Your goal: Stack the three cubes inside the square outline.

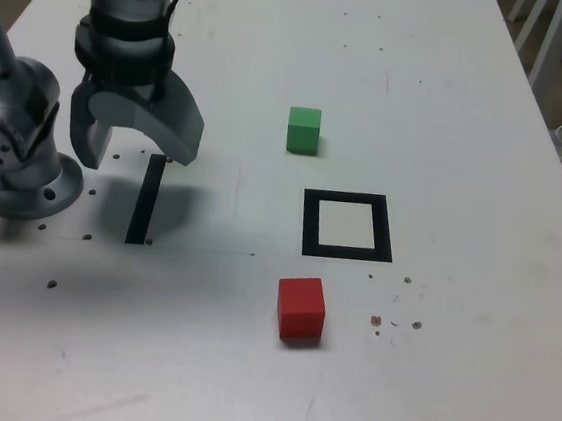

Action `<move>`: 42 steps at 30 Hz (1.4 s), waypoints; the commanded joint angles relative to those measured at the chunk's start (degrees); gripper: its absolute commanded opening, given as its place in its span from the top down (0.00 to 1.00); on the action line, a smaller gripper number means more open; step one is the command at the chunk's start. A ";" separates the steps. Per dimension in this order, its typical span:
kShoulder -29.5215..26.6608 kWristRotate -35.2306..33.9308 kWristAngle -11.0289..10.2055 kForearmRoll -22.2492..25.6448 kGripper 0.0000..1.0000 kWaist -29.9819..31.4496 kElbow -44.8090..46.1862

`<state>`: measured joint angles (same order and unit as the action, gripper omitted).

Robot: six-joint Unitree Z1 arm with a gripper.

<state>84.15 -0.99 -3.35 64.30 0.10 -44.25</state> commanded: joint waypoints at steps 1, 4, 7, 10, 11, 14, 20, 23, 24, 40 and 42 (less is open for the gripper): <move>0.11 -0.07 0.17 0.26 0.01 0.08 -0.07; 0.10 -0.07 0.35 0.30 0.00 0.08 -0.04; 0.12 -0.07 0.49 0.30 0.00 0.08 -0.04; 0.20 -0.07 0.57 0.30 0.00 0.09 0.00; 0.28 -0.07 0.62 0.31 0.00 0.09 -0.01; 0.81 -0.10 0.92 0.39 0.00 0.33 -0.26; 3.36 -2.21 2.06 1.50 0.00 4.06 -3.55; 5.11 -4.41 2.71 2.77 0.00 7.51 -6.77; 5.70 -5.18 2.95 3.23 0.00 8.69 -7.94; 13.13 -17.05 4.63 10.65 0.01 20.67 -23.42; 13.96 -18.43 4.85 11.32 0.01 21.32 -25.06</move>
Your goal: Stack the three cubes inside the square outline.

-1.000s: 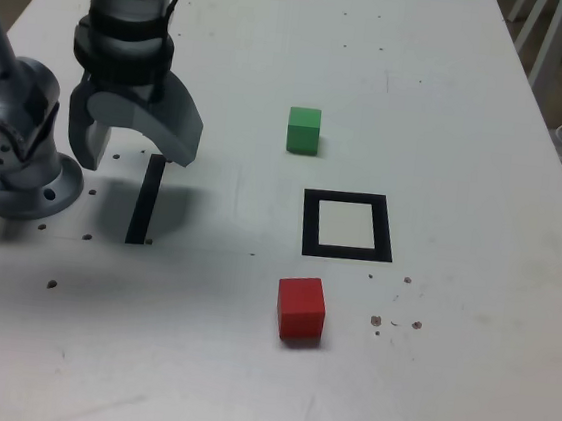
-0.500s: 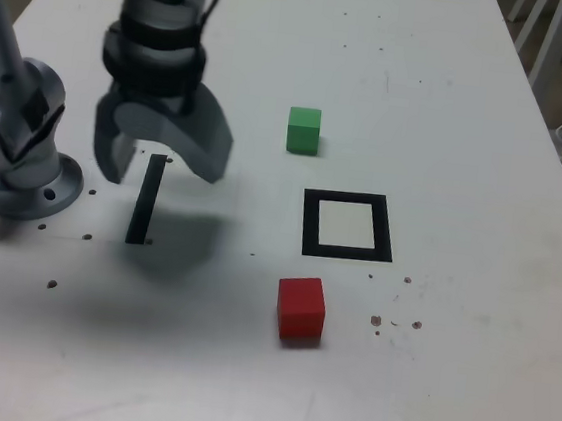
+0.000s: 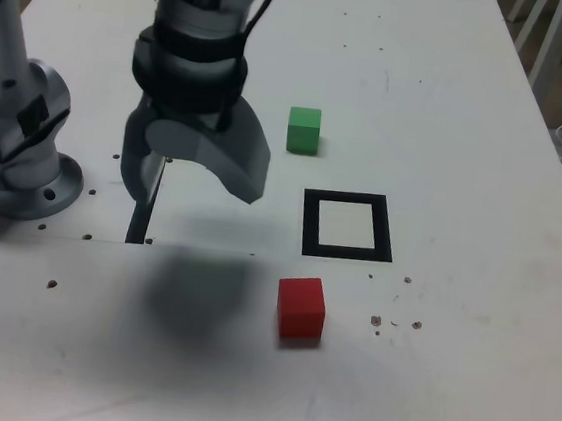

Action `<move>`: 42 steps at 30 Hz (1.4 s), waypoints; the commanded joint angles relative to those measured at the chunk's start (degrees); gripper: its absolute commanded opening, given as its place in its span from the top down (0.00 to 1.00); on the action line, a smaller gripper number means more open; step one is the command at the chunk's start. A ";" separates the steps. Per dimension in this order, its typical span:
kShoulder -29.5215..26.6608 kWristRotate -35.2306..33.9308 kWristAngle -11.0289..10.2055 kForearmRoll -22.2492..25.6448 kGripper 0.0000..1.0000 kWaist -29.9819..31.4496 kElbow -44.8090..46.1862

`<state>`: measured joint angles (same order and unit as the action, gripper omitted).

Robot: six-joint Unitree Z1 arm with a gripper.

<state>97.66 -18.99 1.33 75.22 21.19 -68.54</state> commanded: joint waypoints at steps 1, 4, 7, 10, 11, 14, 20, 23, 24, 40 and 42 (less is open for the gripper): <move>0.88 -1.12 0.34 0.79 0.01 0.54 -1.67; 2.45 -3.01 1.08 1.88 0.01 1.43 -4.85; 4.18 -4.40 1.77 2.27 0.01 2.44 -7.75; 6.23 -5.91 2.43 2.42 0.01 3.78 -10.57; 6.96 -6.49 2.65 2.53 0.01 4.33 -11.50; 9.16 -8.23 3.42 2.85 0.01 6.13 -14.15; 12.33 -10.41 4.36 2.50 0.01 8.27 -17.31; 13.58 -10.42 4.46 2.21 0.01 8.34 -18.61; 14.01 -10.40 4.47 2.02 0.01 8.34 -19.03; 21.02 -7.08 5.60 -0.37 0.02 7.19 -22.23; 21.37 -6.04 6.08 -0.96 0.02 6.53 -21.86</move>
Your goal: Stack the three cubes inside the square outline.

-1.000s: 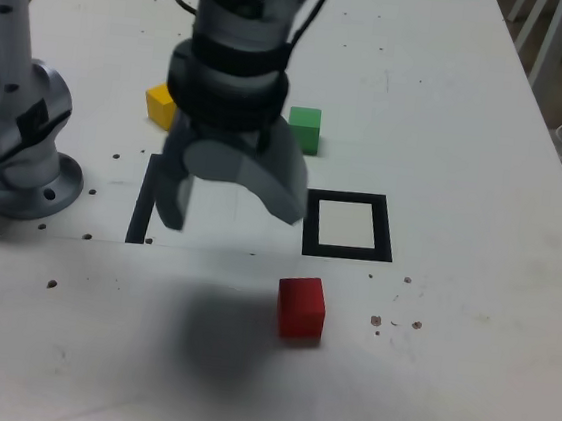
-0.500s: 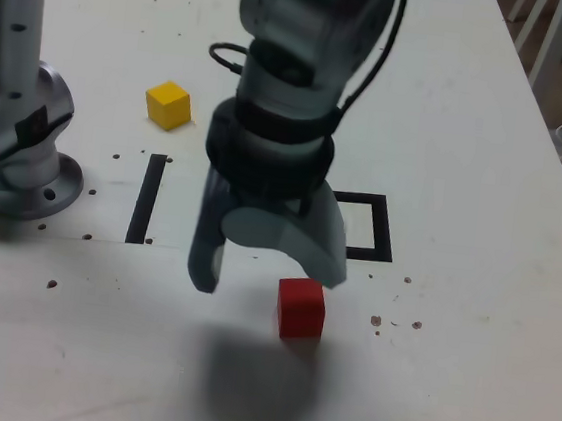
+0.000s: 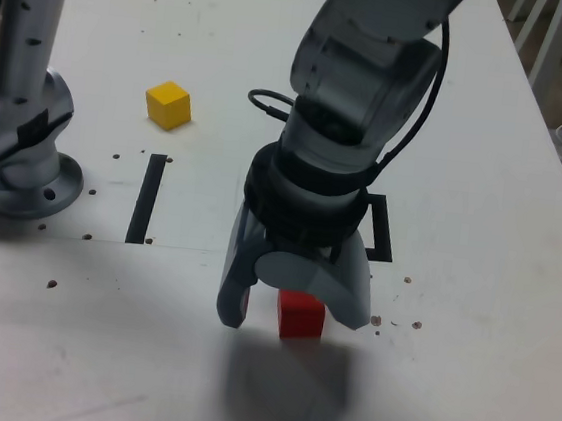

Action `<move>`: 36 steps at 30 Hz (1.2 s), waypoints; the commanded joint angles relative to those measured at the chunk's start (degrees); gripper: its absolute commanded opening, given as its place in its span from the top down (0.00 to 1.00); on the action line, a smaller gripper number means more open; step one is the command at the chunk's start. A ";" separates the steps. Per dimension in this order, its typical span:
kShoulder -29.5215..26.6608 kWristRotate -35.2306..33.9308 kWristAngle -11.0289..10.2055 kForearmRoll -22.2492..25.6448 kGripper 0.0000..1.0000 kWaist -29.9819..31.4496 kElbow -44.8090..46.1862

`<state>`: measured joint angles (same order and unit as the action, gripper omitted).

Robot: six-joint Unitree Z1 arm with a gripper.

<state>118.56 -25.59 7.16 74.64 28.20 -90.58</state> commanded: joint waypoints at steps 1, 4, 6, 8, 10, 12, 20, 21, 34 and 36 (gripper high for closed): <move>0.61 1.10 0.47 -0.69 0.02 -0.80 0.30; 1.12 2.81 1.17 -1.46 0.02 -1.78 0.55; 1.44 3.94 1.64 -1.82 0.02 -2.43 0.77; 1.74 4.96 2.10 -2.13 0.02 -3.03 1.08; 1.99 5.90 2.61 -2.51 0.02 -3.55 1.54; 2.24 6.82 3.23 -2.95 0.03 -4.04 2.11; 3.29 9.56 5.45 -4.21 0.10 -5.39 3.60; 3.44 9.75 5.62 -4.28 0.12 -5.46 3.57; 4.83 11.95 6.05 -6.65 0.51 -5.98 3.03; 4.90 12.50 5.76 -7.34 0.61 -5.98 3.04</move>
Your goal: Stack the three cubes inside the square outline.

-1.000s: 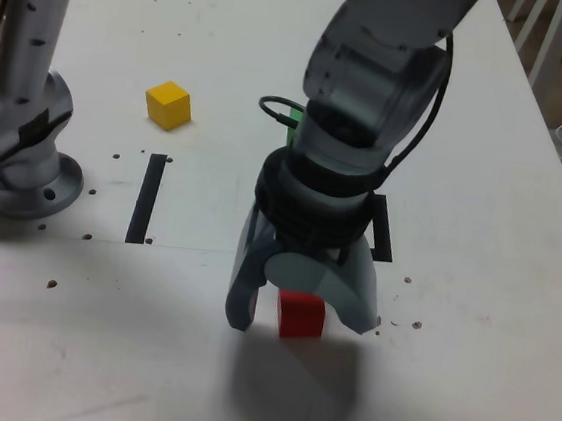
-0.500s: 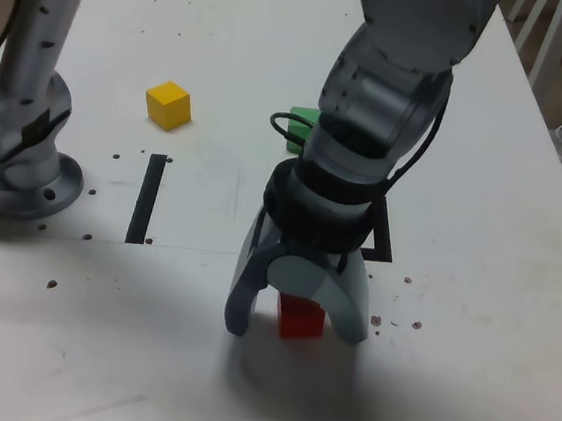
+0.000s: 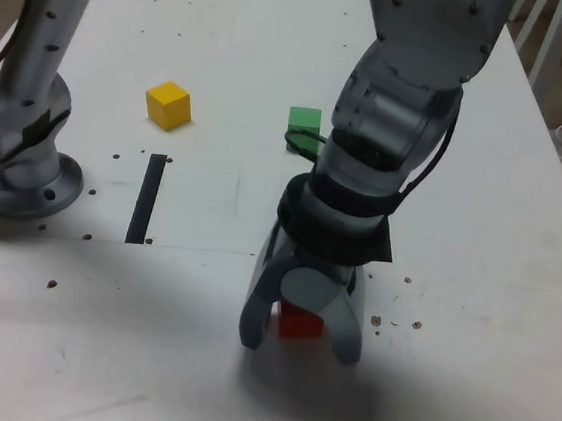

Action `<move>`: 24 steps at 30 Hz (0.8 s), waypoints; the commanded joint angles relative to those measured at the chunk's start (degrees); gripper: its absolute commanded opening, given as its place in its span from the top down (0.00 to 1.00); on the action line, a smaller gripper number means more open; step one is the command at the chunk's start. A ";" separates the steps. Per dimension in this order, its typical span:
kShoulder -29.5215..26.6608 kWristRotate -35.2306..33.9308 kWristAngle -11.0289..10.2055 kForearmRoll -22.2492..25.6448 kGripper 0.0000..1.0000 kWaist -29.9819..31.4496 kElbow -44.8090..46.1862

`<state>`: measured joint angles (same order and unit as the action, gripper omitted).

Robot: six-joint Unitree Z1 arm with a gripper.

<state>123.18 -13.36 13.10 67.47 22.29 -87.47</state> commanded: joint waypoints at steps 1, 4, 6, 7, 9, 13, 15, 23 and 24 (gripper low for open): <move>0.29 0.49 -0.36 -0.44 0.65 -0.07 -0.07; 0.31 0.94 -0.76 -0.98 0.71 -0.08 -0.07; 0.31 0.97 -0.87 -1.02 0.72 -0.08 -0.07; 0.31 0.97 -0.89 -1.00 0.72 -0.09 -0.07; 0.30 0.97 -0.89 -0.97 0.72 -0.09 -0.06; 0.17 0.97 -1.10 -0.78 0.72 -0.10 -0.09; 0.06 1.01 -1.40 -0.62 0.72 -0.15 -0.17; -0.56 2.21 -3.22 0.18 0.72 -1.12 -1.19; -0.67 2.56 -3.54 0.34 0.72 -1.45 -1.34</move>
<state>123.06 -11.12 9.83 67.48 21.26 -88.50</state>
